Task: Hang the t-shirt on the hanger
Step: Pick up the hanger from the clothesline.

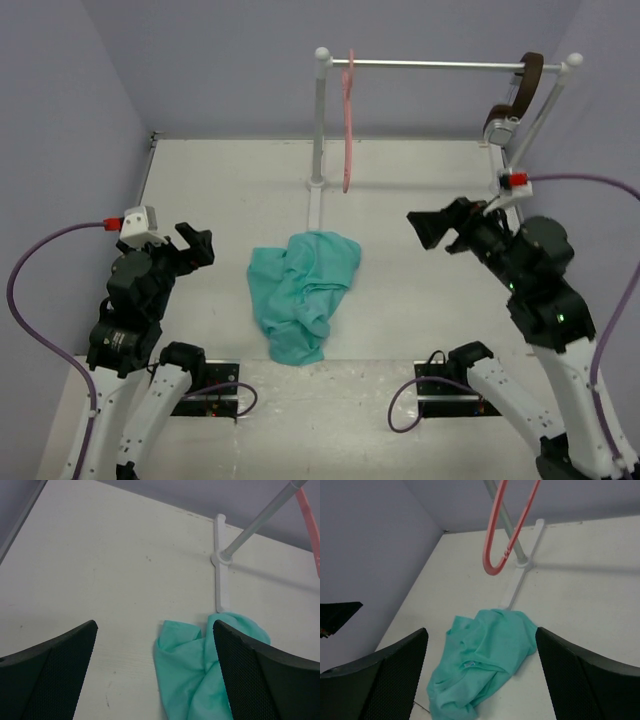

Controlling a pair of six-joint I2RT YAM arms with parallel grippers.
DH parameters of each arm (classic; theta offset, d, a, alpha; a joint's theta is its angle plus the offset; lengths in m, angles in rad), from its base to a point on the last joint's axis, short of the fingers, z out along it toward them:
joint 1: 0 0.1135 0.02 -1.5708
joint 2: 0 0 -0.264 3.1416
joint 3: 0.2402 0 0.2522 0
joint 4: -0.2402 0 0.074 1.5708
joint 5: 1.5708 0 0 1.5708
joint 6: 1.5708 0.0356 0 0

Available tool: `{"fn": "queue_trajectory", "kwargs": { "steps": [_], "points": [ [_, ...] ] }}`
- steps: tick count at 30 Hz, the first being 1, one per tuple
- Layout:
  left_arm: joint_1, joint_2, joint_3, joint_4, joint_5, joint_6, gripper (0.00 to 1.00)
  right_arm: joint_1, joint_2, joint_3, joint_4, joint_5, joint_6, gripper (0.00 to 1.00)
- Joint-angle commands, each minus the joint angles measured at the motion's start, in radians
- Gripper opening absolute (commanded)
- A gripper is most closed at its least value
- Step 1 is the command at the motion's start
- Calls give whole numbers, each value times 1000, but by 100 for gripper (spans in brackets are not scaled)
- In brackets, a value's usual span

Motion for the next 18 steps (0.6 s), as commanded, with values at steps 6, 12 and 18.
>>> {"fn": "queue_trajectory", "kwargs": {
  "steps": [6, 12, 18],
  "points": [
    [-5, 17, -3, 8, -20, -11, 100, 191, 700, 518, -32, 293, -31, 76],
    [-5, 26, -3, 11, -17, -11, 100, 272, 1026, 799, -187, 465, -47, 65],
    [-5, 25, -3, 13, -15, -9, 100, 297, 1101, 803, -160, 518, -36, 54]
  ]
}}
